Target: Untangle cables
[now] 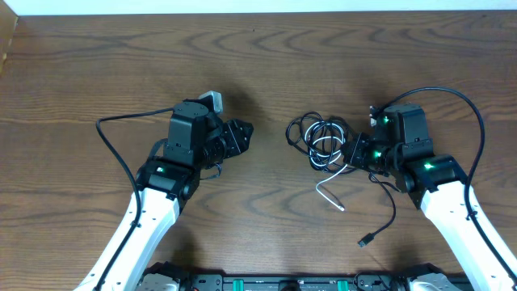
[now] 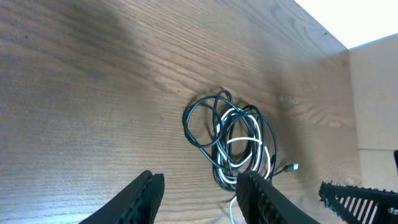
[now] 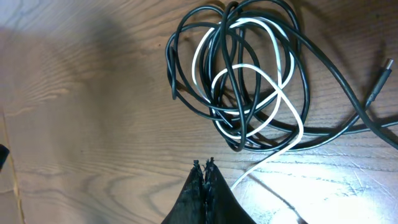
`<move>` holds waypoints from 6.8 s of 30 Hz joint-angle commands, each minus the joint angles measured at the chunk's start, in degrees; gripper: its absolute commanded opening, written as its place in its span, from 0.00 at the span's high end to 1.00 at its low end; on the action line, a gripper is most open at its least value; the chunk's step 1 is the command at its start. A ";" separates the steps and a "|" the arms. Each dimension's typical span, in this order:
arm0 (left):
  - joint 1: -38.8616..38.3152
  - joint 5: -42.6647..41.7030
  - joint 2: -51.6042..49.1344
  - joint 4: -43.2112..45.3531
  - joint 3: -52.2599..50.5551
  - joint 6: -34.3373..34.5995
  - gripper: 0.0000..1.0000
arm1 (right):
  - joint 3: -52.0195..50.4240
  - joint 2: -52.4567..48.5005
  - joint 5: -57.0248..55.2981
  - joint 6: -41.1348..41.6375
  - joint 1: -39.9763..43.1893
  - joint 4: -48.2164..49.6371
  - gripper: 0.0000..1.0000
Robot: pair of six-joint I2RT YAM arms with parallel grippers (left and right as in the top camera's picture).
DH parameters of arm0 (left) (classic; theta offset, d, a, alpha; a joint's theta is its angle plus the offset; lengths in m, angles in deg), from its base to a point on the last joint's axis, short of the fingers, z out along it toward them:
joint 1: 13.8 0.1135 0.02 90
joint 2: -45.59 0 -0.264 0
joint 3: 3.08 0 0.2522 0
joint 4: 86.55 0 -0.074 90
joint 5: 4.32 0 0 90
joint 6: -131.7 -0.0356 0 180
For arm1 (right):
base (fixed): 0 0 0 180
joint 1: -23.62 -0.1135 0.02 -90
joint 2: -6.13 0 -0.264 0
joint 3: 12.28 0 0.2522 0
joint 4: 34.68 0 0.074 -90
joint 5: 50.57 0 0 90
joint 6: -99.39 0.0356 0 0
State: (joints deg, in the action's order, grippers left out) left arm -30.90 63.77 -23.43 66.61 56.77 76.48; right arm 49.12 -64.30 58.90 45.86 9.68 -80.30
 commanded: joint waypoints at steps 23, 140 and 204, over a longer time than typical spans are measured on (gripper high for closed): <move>-0.13 -4.55 -0.22 -0.35 0.26 9.94 0.14 | 0.83 -0.09 13.57 14.73 0.33 9.88 0.99; -0.13 -2.45 -0.22 -3.58 0.26 5.57 0.14 | -18.82 -20.87 5.07 24.44 -2.03 43.04 0.99; -18.18 21.11 -33.83 28.68 0.26 3.23 0.34 | -18.71 14.67 4.85 -8.92 10.51 15.69 0.63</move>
State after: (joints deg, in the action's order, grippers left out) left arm -48.85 81.63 -56.36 94.78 56.79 79.65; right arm 30.34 -49.99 65.21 37.58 19.80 -64.38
